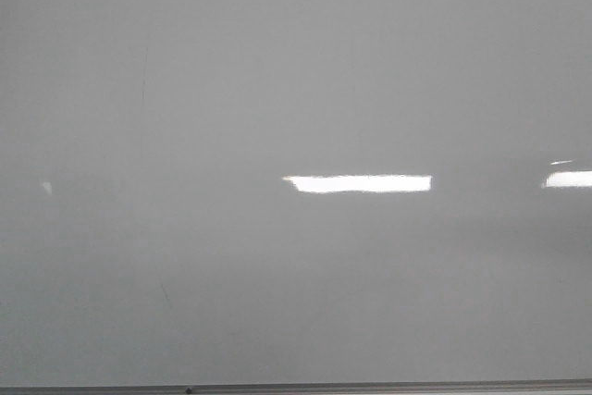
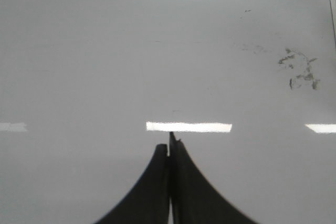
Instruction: Write number 8 on whiteboard
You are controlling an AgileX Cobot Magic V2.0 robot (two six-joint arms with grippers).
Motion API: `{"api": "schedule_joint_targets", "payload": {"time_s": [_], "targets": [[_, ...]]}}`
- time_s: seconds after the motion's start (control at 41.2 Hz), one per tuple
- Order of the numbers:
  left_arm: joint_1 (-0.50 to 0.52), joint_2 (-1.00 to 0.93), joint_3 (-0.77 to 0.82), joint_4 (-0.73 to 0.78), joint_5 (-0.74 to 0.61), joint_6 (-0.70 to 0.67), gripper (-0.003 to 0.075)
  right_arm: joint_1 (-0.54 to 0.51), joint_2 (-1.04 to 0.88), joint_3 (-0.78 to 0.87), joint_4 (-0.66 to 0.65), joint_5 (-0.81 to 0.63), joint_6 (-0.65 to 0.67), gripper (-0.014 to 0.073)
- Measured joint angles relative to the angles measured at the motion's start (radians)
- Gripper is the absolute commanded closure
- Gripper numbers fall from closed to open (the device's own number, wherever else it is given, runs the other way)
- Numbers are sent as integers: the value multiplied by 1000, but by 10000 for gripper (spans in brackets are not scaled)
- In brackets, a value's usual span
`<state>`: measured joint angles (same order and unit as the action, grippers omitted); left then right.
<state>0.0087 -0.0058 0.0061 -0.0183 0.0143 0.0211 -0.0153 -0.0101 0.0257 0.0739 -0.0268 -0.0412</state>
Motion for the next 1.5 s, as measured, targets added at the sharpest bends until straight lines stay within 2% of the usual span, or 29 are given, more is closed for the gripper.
{"api": "schedule_joint_targets", "payload": {"time_s": [0.848, 1.115, 1.285, 1.503], "targets": [[0, 0, 0, 0, 0, 0, 741, 0, 0, 0, 0, -10, 0, 662], [0, 0, -9, 0, -71, 0, 741, 0, 0, 0, 0, 33, 0, 662], [0, 0, -122, 0, -14, 0, 741, 0, 0, -37, 0, 89, 0, 662], [0, 56, -376, 0, 170, 0, 741, 0, 21, -266, 0, 245, 0, 662]]}}
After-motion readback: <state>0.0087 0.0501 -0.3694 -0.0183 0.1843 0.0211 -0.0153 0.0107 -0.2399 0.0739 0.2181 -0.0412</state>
